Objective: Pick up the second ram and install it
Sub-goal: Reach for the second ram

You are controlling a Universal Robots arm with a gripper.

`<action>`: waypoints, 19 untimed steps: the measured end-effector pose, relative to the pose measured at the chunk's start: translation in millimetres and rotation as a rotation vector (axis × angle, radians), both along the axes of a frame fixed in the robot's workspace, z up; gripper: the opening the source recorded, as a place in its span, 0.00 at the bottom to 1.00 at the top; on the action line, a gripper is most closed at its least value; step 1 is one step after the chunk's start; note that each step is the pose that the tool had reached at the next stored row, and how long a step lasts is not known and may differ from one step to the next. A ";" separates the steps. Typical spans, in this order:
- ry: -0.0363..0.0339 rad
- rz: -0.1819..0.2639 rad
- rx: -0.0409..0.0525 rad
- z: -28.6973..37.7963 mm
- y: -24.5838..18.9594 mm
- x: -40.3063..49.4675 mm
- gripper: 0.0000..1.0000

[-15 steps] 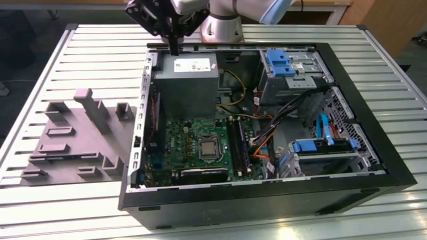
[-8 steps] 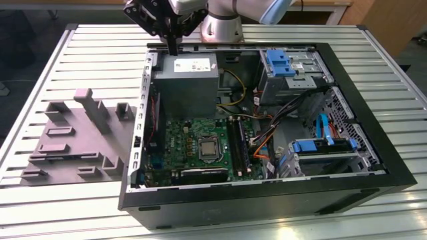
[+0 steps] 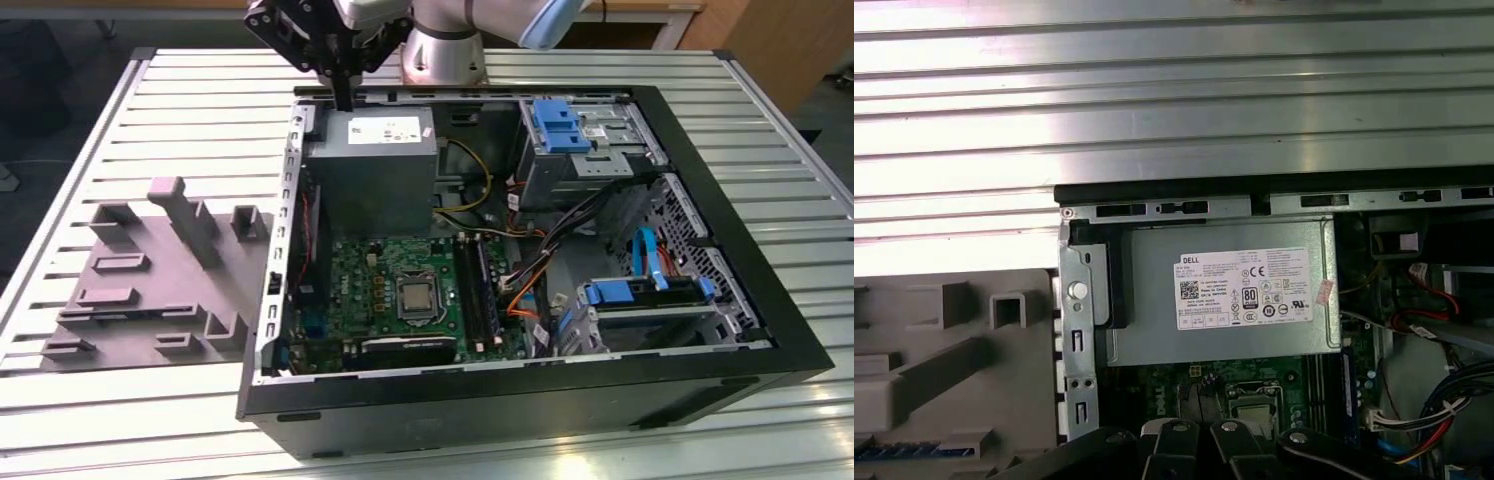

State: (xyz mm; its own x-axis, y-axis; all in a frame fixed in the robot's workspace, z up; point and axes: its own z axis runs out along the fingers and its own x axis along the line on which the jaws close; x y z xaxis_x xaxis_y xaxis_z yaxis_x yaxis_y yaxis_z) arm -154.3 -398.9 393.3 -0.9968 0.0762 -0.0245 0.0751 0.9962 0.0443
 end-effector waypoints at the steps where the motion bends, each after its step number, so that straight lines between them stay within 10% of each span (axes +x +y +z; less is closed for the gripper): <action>1: 0.0000 0.000 0.0000 0.0 0.0 -0.2 0.11; 19: 0.0000 0.000 0.0000 0.0 0.0 -5.6 0.11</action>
State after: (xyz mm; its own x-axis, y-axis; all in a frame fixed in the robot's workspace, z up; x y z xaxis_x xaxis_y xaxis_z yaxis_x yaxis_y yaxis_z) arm -159.9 -398.9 393.3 -0.9968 0.0763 -0.0245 0.0752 0.9962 0.0444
